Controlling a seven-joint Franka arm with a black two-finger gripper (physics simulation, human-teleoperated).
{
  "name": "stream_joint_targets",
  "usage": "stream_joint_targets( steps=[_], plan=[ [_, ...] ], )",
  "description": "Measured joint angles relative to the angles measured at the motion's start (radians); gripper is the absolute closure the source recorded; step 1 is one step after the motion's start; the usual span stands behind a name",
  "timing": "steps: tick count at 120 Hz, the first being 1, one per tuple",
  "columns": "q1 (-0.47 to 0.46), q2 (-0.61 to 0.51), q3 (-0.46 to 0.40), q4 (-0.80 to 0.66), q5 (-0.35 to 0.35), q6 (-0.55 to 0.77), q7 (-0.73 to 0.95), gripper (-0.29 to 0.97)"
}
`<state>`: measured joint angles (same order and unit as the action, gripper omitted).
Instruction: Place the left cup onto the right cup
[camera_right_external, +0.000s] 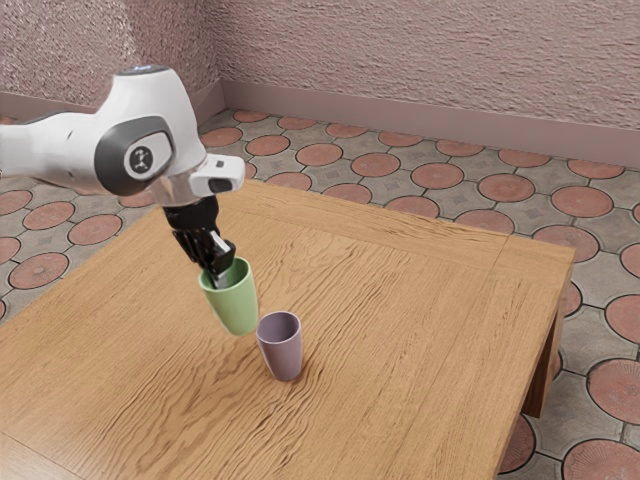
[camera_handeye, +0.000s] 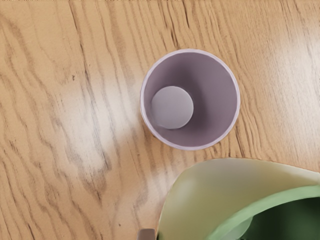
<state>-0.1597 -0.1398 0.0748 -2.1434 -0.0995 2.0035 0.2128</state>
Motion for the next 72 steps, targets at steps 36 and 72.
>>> stream_joint_targets(
  steps=[36,72],
  plan=[
    [0.0,0.026,-0.003,0.02,-0.004,0.037,0.004,0.78],
    [0.0,0.062,-0.004,0.02,-0.004,0.108,0.005,0.78]
  ],
)
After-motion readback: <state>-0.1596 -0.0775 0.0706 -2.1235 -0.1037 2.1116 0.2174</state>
